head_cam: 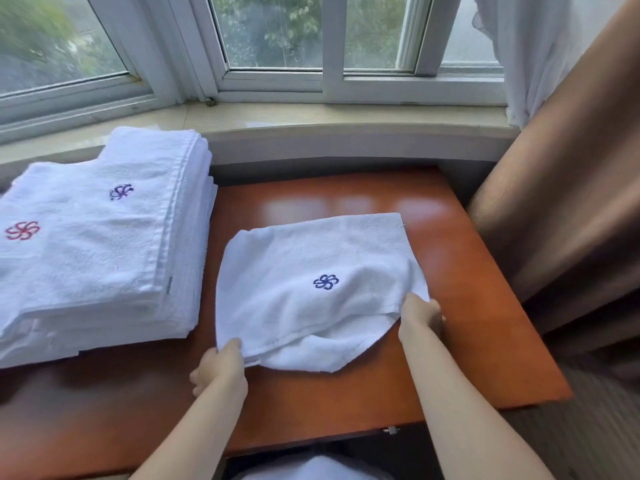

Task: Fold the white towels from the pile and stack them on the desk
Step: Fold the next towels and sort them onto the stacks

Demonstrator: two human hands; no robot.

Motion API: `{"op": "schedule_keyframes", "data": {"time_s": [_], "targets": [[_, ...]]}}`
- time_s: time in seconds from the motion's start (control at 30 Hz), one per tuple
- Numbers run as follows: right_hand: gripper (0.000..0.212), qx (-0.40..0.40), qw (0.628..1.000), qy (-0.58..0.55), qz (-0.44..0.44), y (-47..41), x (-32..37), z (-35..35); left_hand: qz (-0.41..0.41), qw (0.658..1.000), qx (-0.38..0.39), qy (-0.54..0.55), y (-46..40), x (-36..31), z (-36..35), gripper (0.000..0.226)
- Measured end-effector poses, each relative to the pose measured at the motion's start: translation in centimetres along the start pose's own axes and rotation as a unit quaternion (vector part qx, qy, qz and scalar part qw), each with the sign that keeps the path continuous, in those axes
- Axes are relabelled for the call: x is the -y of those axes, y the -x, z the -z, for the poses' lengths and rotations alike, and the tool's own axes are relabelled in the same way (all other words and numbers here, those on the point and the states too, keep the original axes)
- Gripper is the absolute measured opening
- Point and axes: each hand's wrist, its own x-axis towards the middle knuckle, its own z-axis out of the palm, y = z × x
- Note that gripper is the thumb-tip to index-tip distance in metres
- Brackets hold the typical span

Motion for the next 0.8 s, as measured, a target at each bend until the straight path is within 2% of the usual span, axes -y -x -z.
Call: {"op": "schedule_keyframes", "data": {"time_s": [0.07,0.17,0.2,0.3,0.4,0.5,0.57,0.63,0.7,0.8], "targets": [[0.036,0.085,0.996,-0.04,-0.001,-0.1,0.5,-0.1,0.046,0.999,0.02,0.006,0.1,0.6,0.3,0.056],[0.02,0.152,0.981,-0.115,-0.035,0.3,1.5,0.0,0.088,0.976,0.118,0.163,-0.2,0.3,0.4,0.042],[0.015,0.179,0.974,-0.129,-0.056,0.5,1.6,0.0,0.1,0.966,0.15,0.185,0.0,0.1,0.5,0.038],[0.005,0.243,0.964,-0.084,-0.065,1.3,0.9,-0.3,0.096,0.95,0.242,0.171,0.3,0.2,0.8,0.027],[0.002,0.263,0.962,-0.063,-0.045,1.3,-0.4,-0.4,0.08,0.931,0.321,0.152,0.4,0.4,1.2,0.017],[0.009,0.166,0.976,-0.135,0.028,1.1,-0.2,0.1,0.042,0.917,0.324,0.229,0.1,-1.0,1.9,0.01],[0.02,0.081,0.974,-0.189,0.089,1.3,0.9,1.1,0.018,0.887,0.325,0.327,-0.1,-2.3,2.6,0.006],[0.019,0.021,0.972,-0.2,0.122,1.8,1.2,2.4,0.0,0.856,0.356,0.374,0.3,-2.5,3.0,0.01],[0.029,-0.02,0.975,-0.186,0.124,1.8,0.0,3.8,0.019,0.827,0.38,0.415,0.8,-1.4,3.3,0.011],[0.036,-0.039,0.985,-0.135,0.095,1.5,-2.4,5.6,0.102,0.797,0.361,0.473,0.9,0.5,3.8,0.01]]}}
